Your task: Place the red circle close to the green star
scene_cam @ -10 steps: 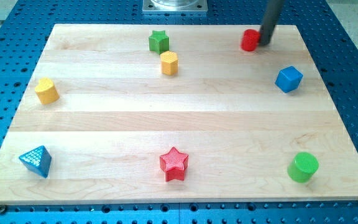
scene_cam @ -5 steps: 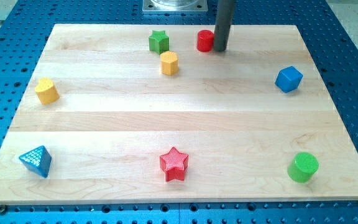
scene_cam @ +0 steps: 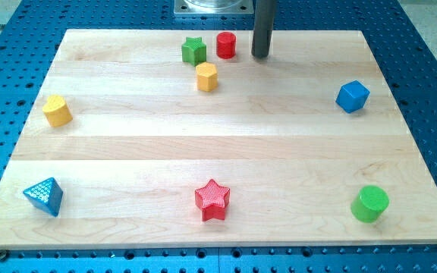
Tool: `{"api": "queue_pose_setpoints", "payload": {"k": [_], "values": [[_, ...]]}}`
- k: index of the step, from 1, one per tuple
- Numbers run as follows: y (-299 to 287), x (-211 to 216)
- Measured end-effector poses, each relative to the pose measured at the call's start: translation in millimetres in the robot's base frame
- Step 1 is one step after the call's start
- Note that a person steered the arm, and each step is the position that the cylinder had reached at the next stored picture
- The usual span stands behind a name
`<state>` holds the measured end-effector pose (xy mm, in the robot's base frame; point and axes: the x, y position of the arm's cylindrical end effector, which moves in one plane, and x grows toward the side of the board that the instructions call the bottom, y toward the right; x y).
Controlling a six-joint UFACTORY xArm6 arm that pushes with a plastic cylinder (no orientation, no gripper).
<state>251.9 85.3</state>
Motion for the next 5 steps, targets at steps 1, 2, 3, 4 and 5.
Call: {"api": "queue_pose_setpoints", "payload": {"k": [1, 2, 3, 4, 5], "values": [[-14, -4], [-21, -9], [-21, -17], [-23, -21], [-50, -18]]}}
